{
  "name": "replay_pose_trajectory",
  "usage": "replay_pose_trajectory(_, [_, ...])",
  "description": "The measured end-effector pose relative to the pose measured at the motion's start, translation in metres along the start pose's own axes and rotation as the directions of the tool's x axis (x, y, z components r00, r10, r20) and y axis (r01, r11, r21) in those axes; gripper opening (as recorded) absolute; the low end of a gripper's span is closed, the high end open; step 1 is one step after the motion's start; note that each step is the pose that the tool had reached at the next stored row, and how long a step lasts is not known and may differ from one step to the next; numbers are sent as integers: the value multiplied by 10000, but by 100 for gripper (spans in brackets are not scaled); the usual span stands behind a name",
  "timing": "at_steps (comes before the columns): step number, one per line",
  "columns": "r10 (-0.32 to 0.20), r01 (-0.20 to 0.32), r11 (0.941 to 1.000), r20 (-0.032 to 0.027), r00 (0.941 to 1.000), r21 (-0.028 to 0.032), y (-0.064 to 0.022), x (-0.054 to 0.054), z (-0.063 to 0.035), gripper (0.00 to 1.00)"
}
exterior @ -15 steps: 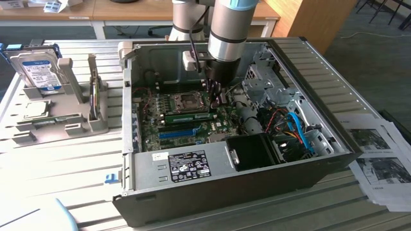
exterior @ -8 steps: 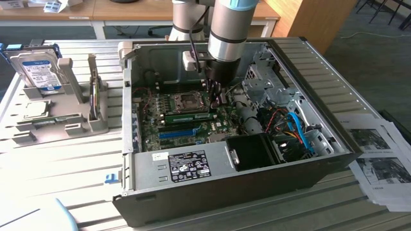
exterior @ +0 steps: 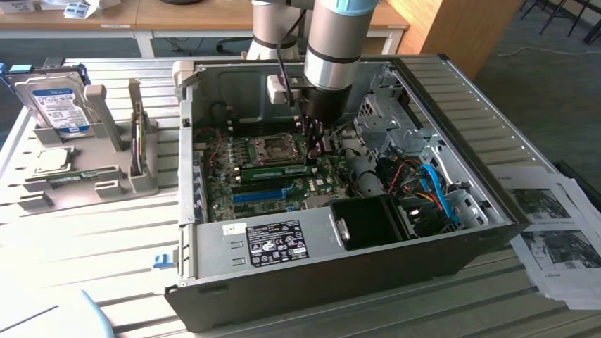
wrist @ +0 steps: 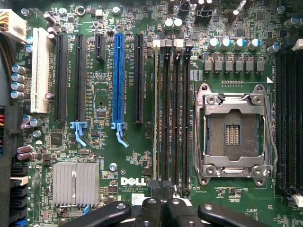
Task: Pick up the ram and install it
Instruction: 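Insert the ram into the slot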
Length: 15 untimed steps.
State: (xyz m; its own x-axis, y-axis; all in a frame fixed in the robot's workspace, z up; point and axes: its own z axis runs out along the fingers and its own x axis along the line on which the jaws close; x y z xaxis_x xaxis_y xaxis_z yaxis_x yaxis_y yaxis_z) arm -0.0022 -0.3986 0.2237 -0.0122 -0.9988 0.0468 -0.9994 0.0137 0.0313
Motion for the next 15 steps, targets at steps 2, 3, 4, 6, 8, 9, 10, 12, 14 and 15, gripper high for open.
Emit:
replay_pose_trajectory(2, [0,0,10000,-1,10000,0,0,0,2,9])
replay_pose_trajectory(3, [-1,1,10000,-1,10000,0,0,0,3,9])
replay_pose_trajectory(4, [0,0,10000,-1,10000,0,0,0,3,9])
replay_pose_trajectory(6, [0,0,10000,0,10000,0,0,0,4,9])
replay_pose_trajectory(8, [0,0,10000,0,10000,0,0,0,4,9])
replay_pose_trajectory(9, [0,0,10000,0,10000,-1,0,0,4,9])
replay_pose_trajectory(10, [0,0,10000,0,10000,0,0,0,4,9])
replay_pose_trajectory(12, [0,0,10000,-1,10000,0,0,0,5,9])
replay_pose_trajectory(14, [0,0,10000,-1,10000,0,0,0,6,9])
replay_pose_trajectory(15, [0,0,10000,-1,10000,-1,0,0,6,9])
